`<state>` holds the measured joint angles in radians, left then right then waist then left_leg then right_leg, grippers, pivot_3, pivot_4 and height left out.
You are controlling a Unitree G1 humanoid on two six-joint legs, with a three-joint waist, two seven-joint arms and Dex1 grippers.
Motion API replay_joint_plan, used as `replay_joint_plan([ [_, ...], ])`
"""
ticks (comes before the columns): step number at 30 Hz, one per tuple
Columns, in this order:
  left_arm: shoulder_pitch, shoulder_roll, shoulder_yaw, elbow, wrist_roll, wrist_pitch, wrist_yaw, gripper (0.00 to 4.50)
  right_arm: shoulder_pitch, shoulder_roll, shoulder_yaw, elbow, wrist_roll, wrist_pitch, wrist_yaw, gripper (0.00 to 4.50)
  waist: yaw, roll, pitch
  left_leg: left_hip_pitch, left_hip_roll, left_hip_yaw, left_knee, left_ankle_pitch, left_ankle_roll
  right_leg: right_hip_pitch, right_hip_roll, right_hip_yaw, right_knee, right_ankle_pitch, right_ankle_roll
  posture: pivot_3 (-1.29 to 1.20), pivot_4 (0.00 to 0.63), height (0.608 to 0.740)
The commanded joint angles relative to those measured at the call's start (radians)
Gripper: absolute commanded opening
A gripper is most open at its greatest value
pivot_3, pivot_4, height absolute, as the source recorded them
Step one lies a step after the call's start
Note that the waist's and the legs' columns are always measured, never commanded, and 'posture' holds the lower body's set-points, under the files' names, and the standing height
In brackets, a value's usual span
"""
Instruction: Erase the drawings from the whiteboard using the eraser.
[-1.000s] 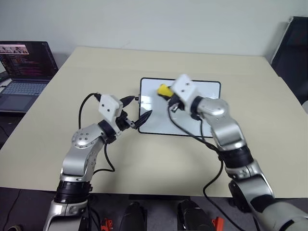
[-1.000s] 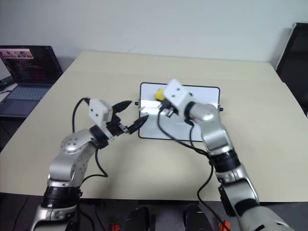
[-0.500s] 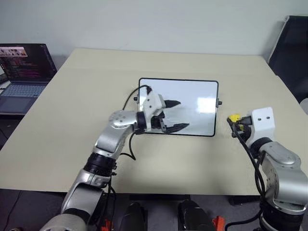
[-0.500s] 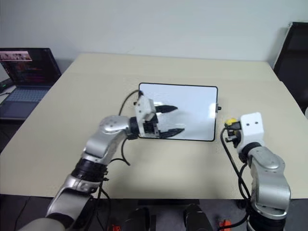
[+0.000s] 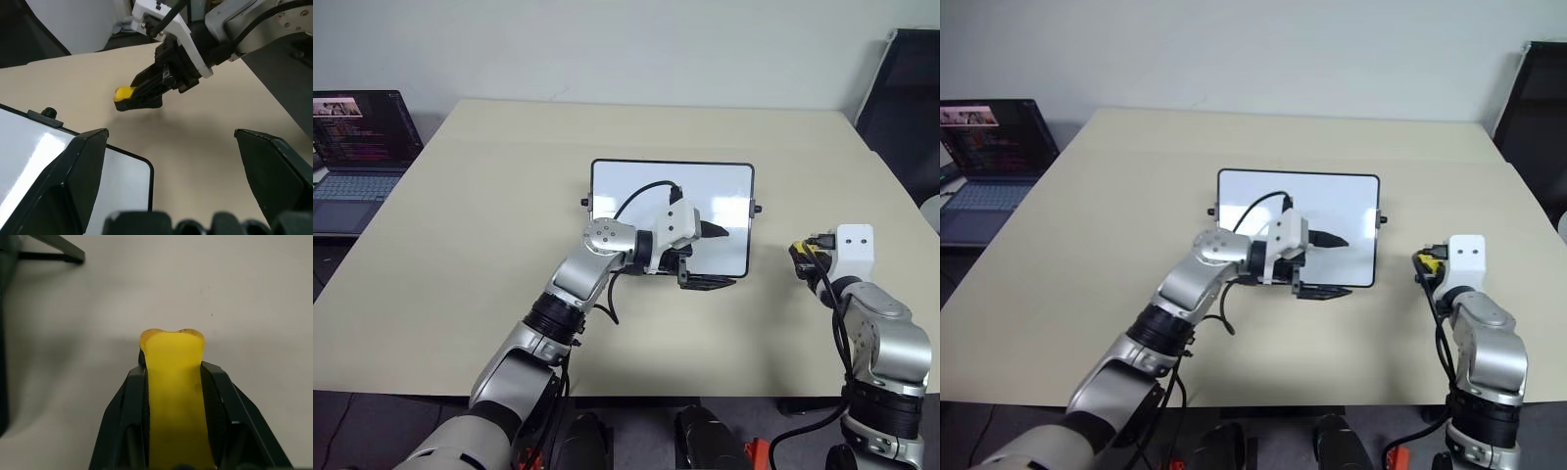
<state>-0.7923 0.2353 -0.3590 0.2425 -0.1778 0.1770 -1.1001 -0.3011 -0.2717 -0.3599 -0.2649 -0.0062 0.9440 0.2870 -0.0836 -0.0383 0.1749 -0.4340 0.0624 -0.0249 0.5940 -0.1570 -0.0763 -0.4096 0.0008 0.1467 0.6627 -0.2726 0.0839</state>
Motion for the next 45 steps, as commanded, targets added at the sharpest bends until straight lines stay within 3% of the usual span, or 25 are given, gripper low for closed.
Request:
replay_joint_plan([
  [1,-0.014,-0.007,0.005,-0.040,-0.001,0.017,0.001,4.50,-0.038,-0.028,-0.002,0.053,0.019,-0.077,-0.026,1.10,0.000,0.000,0.000,0.000,0.000,0.000,0.000,0.000,0.000,0.000,0.000,0.000,0.000,0.000,0.000,0.00,0.150,0.740],
  [3,-0.008,-0.006,0.005,-0.051,0.000,0.025,0.002,4.50,-0.047,-0.034,-0.003,0.086,0.025,-0.101,-0.032,1.10,0.000,0.001,0.000,0.000,0.000,0.000,0.000,0.000,0.000,0.000,0.000,0.000,0.000,0.000,0.000,0.00,0.150,0.740],
  [13,0.027,0.006,0.003,-0.109,-0.010,0.060,-0.009,4.50,-0.052,-0.053,-0.020,0.107,0.098,-0.143,-0.056,4.47,0.000,0.001,0.001,0.000,0.000,0.000,0.000,0.000,0.000,0.000,0.000,0.000,0.000,0.000,0.001,0.00,0.150,0.740],
  [20,0.121,0.077,0.131,-0.179,-0.039,0.102,0.084,4.50,0.047,-0.053,0.073,-0.228,0.185,-0.109,0.012,4.47,-0.006,0.003,0.001,0.000,0.001,-0.001,-0.001,0.000,0.000,0.000,0.001,0.000,0.001,0.000,0.000,0.00,0.150,0.740],
  [26,0.361,0.183,0.321,-0.392,-0.104,0.189,0.214,4.50,0.233,-0.010,0.172,-0.418,0.166,-0.162,-0.037,4.47,-0.002,0.003,0.001,0.000,0.002,-0.002,-0.001,0.000,0.000,0.000,0.002,0.000,0.000,-0.001,-0.001,0.00,0.150,0.740],
  [34,0.631,0.090,0.536,-0.525,-0.050,0.088,0.577,4.50,0.425,0.107,0.190,-0.267,0.053,-0.591,-0.173,4.47,0.007,0.000,-0.001,0.002,0.000,0.000,0.004,0.000,0.000,0.004,-0.002,-0.001,-0.001,-0.003,-0.005,0.00,0.150,0.740],
  [41,0.707,0.040,0.563,-0.539,0.007,0.067,0.759,4.50,0.476,0.126,0.139,-0.152,0.177,-0.775,-0.087,4.47,0.004,0.000,-0.001,0.002,0.000,0.000,0.005,0.000,0.000,0.004,-0.002,0.000,0.000,-0.003,-0.006,0.00,0.150,0.740],
  [45,0.726,0.032,0.552,-0.561,-0.001,0.073,0.785,4.50,0.512,0.112,0.142,-0.146,0.231,-0.777,-0.033,4.47,0.003,0.000,-0.001,0.002,0.001,0.000,0.004,0.000,0.000,0.004,-0.002,-0.001,0.000,-0.003,-0.006,0.00,0.150,0.740],
])
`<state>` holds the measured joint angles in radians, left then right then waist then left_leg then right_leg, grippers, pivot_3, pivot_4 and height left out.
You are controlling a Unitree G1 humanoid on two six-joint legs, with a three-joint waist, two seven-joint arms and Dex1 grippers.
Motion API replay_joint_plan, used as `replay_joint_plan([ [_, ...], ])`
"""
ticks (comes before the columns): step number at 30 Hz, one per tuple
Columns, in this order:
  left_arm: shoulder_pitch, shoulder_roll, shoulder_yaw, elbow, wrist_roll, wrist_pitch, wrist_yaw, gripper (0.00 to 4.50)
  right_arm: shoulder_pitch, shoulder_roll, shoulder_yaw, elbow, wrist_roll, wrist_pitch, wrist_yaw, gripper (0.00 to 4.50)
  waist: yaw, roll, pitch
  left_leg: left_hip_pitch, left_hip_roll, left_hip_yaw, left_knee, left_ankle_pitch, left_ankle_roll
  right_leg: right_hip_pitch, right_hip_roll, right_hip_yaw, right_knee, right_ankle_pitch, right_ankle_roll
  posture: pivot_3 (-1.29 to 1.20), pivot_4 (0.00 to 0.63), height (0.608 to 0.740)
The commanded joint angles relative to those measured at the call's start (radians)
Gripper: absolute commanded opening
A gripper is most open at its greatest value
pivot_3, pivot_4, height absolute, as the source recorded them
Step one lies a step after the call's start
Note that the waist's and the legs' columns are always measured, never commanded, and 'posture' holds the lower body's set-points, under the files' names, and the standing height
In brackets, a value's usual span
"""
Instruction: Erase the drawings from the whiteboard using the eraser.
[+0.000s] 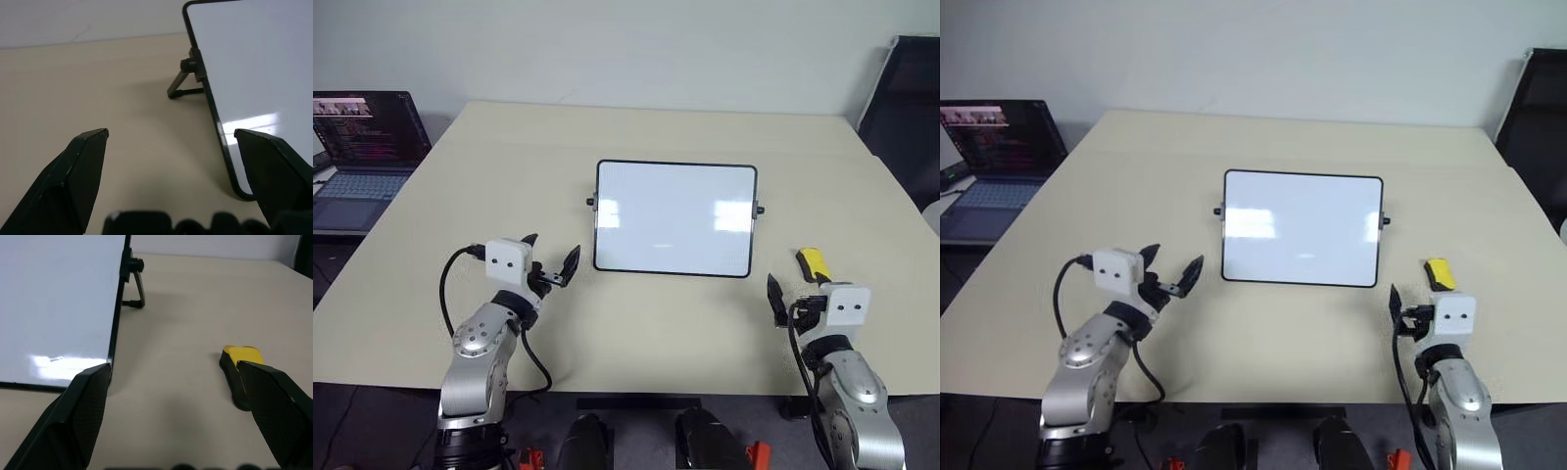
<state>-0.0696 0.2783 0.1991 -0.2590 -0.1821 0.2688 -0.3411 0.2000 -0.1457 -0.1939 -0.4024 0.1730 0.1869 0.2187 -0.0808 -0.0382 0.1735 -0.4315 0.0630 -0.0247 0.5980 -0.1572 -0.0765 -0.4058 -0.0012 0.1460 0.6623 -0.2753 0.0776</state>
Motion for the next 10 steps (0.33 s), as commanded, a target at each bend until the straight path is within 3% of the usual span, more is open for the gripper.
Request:
replay_joint_plan([
  [1,0.005,-0.023,-0.023,-0.068,0.011,-0.014,0.041,4.50,0.019,-0.027,-0.032,-0.010,0.064,-0.017,0.048,4.47,0.001,0.000,0.000,0.000,0.000,0.000,-0.001,0.000,0.000,0.000,0.000,0.000,0.000,0.000,0.000,0.00,0.150,0.740],
  [10,0.043,-0.047,-0.086,-0.039,0.015,-0.038,0.051,4.50,0.051,-0.071,-0.045,-0.084,0.081,0.050,0.035,4.47,0.000,0.000,0.000,0.000,-0.001,0.000,-0.001,0.000,0.000,-0.001,0.000,0.001,-0.001,0.000,-0.001,0.00,0.150,0.740],
])
